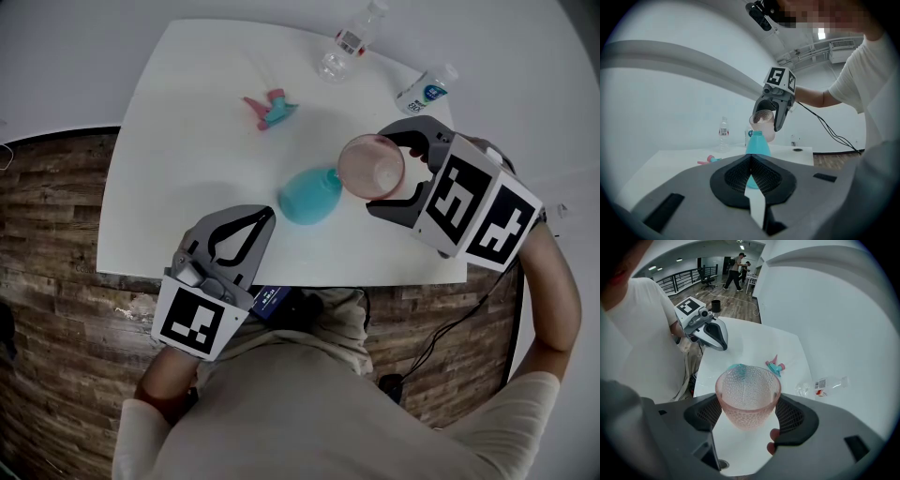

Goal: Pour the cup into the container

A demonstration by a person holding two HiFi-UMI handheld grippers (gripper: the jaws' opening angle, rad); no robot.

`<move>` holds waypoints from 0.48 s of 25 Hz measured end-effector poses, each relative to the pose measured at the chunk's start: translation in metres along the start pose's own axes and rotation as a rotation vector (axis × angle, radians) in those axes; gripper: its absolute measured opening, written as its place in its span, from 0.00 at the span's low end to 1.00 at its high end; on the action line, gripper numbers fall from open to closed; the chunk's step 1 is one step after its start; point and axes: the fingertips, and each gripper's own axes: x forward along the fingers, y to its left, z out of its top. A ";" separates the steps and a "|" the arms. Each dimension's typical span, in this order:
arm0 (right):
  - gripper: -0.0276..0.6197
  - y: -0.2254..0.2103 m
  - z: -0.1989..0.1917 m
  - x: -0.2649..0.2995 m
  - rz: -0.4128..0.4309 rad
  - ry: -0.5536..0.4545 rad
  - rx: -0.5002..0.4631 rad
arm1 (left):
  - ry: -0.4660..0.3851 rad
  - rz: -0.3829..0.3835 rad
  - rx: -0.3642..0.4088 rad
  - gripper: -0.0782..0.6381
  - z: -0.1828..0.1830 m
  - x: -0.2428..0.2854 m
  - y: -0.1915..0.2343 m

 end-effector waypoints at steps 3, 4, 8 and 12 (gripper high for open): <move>0.61 0.000 0.000 0.001 -0.003 0.011 -0.008 | -0.002 -0.001 0.001 0.12 0.000 0.000 0.000; 0.61 0.000 -0.001 0.001 -0.003 0.014 -0.011 | -0.002 -0.001 0.002 0.12 0.000 0.000 0.000; 0.61 0.000 -0.002 0.002 0.004 0.022 -0.016 | -0.004 -0.001 0.000 0.12 0.000 0.001 0.000; 0.61 -0.001 -0.002 0.003 0.003 0.025 -0.017 | -0.002 -0.001 0.000 0.12 -0.001 0.000 0.001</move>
